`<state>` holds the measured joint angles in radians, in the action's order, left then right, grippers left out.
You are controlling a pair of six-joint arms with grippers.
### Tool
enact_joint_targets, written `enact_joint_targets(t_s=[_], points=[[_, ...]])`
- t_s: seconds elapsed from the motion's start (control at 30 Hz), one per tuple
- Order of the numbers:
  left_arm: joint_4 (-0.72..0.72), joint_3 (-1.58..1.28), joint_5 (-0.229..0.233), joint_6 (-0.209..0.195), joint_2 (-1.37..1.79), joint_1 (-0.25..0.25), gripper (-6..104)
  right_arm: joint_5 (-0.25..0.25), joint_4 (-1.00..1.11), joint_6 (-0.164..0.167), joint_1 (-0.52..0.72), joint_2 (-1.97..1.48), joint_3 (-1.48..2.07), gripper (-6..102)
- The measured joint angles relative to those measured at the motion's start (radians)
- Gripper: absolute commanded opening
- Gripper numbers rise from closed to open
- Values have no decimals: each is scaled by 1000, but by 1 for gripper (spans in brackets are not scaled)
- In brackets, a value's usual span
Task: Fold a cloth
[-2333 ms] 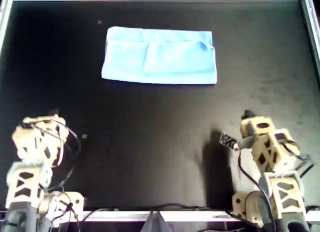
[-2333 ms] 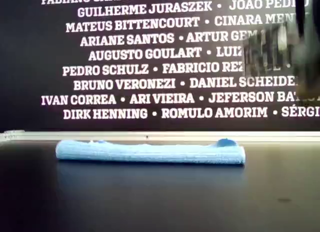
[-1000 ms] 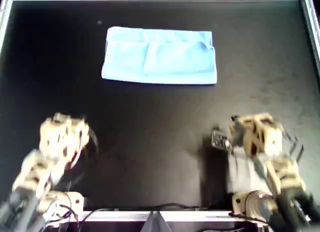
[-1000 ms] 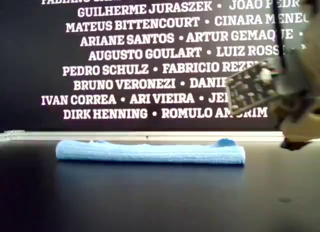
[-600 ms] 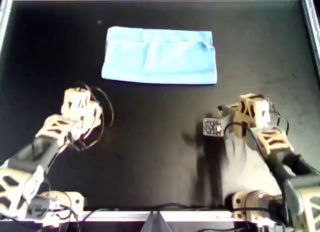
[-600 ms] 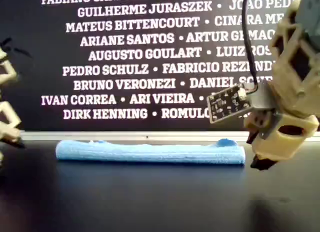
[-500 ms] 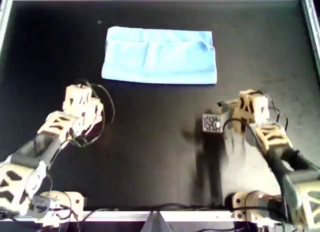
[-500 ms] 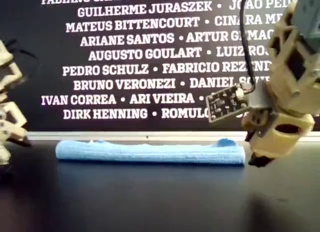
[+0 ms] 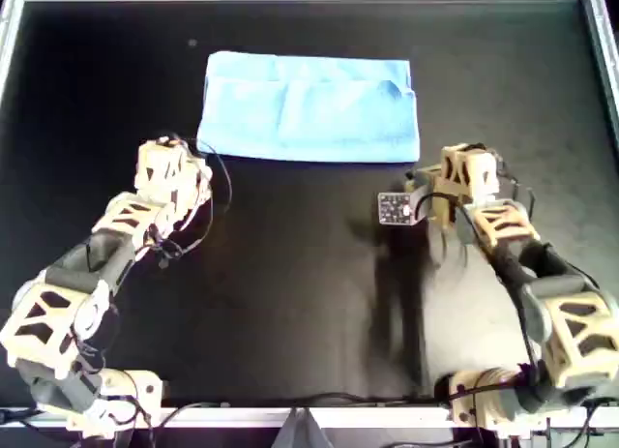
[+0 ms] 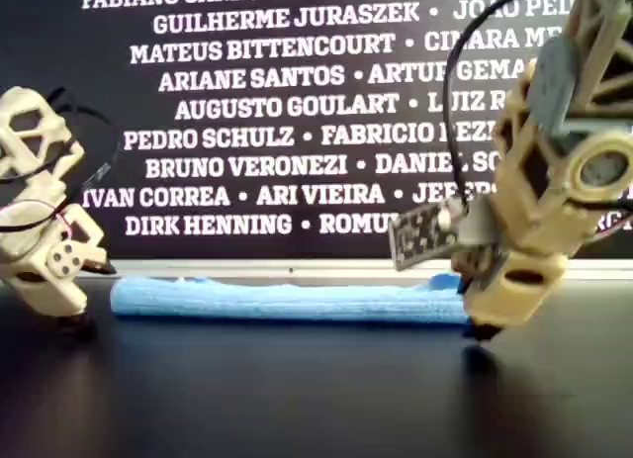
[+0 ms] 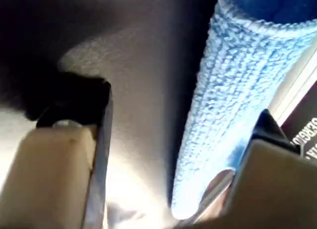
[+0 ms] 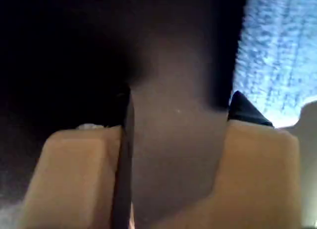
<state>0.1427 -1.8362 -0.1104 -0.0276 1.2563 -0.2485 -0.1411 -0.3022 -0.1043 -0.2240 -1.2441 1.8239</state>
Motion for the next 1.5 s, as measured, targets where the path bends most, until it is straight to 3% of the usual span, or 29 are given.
enact_joint_targets(t_s=[0.2, 0.27, 0.47, 0.93, 1.23, 1.5], points=[[-2, 0, 0, 0, 0, 0, 100, 179, -3, 5, -86, 37, -60, 78], [-2, 3, 0, 0, 0, 0, 100, 216, -3, 9, -112, 49, -81, 78], [-2, 103, -2, 0, -83, 0, 100, 247, -3, 8, -107, 86, -140, 78], [-6, 313, 0, 0, -239, 0, 100, 244, -14, 3, -110, 201, -295, 78], [-9, 373, 0, 0, -287, 0, 98, 244, -238, 3, -110, 344, -572, 78], [-12, 399, 0, 0, -299, 0, 98, 244, -275, 3, -110, 390, -658, 78]])
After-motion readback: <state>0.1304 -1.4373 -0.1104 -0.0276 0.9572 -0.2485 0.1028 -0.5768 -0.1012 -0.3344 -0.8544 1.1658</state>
